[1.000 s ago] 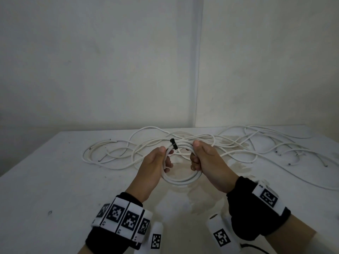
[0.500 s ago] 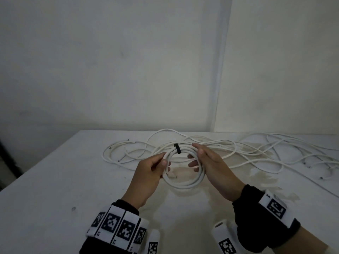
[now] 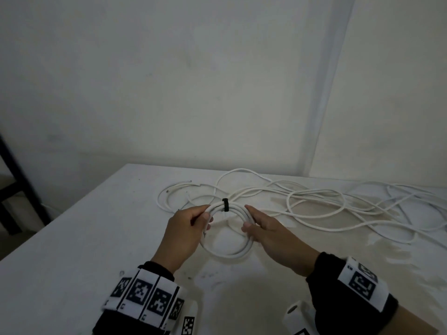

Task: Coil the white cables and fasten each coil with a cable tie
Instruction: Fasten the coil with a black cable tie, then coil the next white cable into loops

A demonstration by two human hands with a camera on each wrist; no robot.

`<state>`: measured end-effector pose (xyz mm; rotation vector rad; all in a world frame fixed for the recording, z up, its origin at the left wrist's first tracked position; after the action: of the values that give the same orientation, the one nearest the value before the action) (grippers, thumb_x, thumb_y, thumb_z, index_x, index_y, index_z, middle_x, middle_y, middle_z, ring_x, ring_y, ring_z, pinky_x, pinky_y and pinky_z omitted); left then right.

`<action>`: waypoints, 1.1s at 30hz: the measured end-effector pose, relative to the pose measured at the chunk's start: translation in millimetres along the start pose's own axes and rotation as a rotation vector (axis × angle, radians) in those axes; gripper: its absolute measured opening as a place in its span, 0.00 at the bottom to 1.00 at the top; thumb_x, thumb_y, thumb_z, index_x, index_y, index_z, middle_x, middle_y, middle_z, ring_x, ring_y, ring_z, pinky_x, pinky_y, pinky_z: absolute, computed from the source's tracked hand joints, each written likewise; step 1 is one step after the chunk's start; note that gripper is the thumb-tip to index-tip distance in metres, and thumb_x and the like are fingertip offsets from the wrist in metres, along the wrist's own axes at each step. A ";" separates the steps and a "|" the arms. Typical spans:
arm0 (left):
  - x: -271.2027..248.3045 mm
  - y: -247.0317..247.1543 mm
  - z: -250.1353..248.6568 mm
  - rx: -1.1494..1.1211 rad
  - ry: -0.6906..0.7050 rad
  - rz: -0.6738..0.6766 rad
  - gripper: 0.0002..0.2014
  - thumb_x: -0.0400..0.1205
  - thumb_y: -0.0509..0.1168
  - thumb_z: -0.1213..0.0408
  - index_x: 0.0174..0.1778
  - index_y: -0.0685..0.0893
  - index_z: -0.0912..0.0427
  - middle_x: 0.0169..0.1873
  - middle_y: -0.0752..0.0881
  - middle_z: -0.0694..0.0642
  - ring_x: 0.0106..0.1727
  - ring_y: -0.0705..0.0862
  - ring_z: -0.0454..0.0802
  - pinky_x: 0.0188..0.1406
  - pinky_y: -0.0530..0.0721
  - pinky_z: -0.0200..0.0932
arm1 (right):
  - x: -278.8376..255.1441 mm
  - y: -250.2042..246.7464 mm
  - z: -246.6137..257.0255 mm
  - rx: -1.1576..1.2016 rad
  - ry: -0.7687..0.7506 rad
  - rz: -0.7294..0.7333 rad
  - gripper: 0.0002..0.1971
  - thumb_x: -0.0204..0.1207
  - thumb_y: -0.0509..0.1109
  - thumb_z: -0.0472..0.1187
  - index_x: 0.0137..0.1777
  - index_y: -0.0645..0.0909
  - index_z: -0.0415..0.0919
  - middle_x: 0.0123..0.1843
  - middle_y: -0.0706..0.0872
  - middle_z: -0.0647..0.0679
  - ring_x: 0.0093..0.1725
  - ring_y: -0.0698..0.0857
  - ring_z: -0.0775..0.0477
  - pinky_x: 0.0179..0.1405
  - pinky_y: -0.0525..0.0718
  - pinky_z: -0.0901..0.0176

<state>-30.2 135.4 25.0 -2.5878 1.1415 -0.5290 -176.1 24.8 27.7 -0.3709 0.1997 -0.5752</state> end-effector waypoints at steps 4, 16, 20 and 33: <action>10.4 -29.3 9.7 0.089 -0.002 -0.007 0.11 0.84 0.58 0.68 0.47 0.84 0.50 0.39 0.88 0.50 0.42 0.86 0.48 0.45 0.82 0.38 | 15.2 9.2 7.6 -0.010 0.009 0.052 0.24 0.82 0.57 0.50 0.78 0.62 0.49 0.73 0.74 0.56 0.71 0.73 0.57 0.76 0.68 0.55; 54.5 -144.4 45.6 0.531 -0.036 -0.168 0.12 0.84 0.57 0.71 0.50 0.86 0.61 0.39 0.86 0.57 0.38 0.82 0.52 0.35 0.73 0.29 | 63.8 9.9 11.0 -0.075 0.098 -0.024 0.22 0.81 0.59 0.52 0.71 0.71 0.44 0.64 0.79 0.50 0.61 0.80 0.51 0.58 0.72 0.60; 69.0 -156.0 61.8 0.623 -0.117 -0.122 0.13 0.84 0.56 0.71 0.51 0.86 0.63 0.41 0.87 0.59 0.42 0.81 0.53 0.35 0.72 0.36 | 75.6 12.4 11.1 -0.083 0.130 -0.023 0.17 0.81 0.59 0.53 0.64 0.75 0.45 0.62 0.81 0.48 0.59 0.81 0.49 0.52 0.75 0.62; 89.6 -174.9 121.5 0.894 -0.440 0.119 0.15 0.85 0.58 0.65 0.64 0.81 0.63 0.64 0.82 0.63 0.63 0.80 0.60 0.57 0.75 0.43 | 103.5 -8.9 -14.7 -0.311 0.163 -0.110 0.15 0.81 0.63 0.45 0.64 0.77 0.40 0.62 0.80 0.48 0.59 0.78 0.52 0.54 0.72 0.63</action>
<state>192.0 194.2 1.7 -1.7249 0.6741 -0.3093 -99.6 -44.6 9.4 -0.6395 0.4304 -0.6851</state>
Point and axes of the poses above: each hand's wrist, its own x-axis towards the middle knuckle, its own y-axis out of the palm, z = x × y, the point moved 1 cm from there along x, towards the middle knuckle
